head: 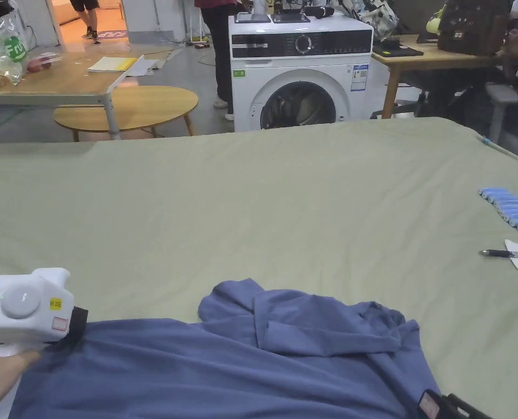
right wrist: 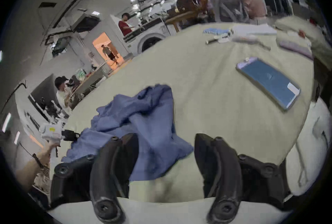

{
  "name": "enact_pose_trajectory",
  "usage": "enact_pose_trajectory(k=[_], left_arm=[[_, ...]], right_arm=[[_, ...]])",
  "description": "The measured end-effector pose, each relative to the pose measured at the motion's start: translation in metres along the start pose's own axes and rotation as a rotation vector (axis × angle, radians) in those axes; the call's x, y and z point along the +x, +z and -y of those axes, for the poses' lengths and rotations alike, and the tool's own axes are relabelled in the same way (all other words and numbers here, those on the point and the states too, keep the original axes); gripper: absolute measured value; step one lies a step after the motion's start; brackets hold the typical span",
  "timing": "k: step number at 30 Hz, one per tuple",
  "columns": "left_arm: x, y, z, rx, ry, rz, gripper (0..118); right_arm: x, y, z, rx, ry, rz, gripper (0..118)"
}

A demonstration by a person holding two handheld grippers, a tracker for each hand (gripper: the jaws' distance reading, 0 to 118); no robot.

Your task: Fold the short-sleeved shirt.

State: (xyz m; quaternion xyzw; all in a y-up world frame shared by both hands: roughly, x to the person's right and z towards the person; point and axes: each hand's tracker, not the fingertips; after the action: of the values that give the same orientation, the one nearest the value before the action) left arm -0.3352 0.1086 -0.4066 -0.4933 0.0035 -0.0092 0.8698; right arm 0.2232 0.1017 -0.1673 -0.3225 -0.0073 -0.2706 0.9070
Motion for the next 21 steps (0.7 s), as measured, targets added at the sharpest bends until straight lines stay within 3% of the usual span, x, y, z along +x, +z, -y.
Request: enact_pose_trajectory(k=[2,5,6,8,10,12,14,17,19,21], left_arm=[[0.000,0.000,-0.001,-0.001,-0.004,0.004,6],[0.018,0.021,0.010,-0.002,-0.010,0.006,5],[0.020,0.024,0.012,-0.002,-0.013,0.005,5],[0.010,0.012,0.007,0.000,-0.016,0.003,6],[0.012,0.016,0.011,0.006,-0.015,0.001,5],[0.023,0.036,0.016,0.087,-0.017,-0.018,0],[0.030,0.066,0.025,0.210,-0.014,-0.021,0],[0.020,0.123,0.022,0.346,0.102,0.116,0],[0.004,0.164,0.016,0.417,0.169,0.183,0],[-0.008,0.213,0.017,0.519,0.166,0.165,0]], right_arm=[[-0.001,-0.002,0.008,-0.024,0.001,0.000,48],[0.000,-0.008,0.016,-0.039,0.002,-0.006,44],[0.002,-0.011,0.016,-0.039,-0.001,-0.009,38],[0.004,-0.015,0.016,-0.031,-0.003,-0.003,1],[0.007,-0.015,0.015,-0.050,-0.044,-0.039,1],[0.004,-0.006,0.012,-0.038,-0.030,-0.051,0],[-0.003,0.003,0.005,-0.011,0.027,-0.060,0],[-0.020,0.023,-0.014,0.064,0.091,-0.099,0],[-0.038,0.035,-0.030,0.110,0.178,-0.101,0],[-0.056,0.045,-0.046,0.161,0.227,-0.124,0]])
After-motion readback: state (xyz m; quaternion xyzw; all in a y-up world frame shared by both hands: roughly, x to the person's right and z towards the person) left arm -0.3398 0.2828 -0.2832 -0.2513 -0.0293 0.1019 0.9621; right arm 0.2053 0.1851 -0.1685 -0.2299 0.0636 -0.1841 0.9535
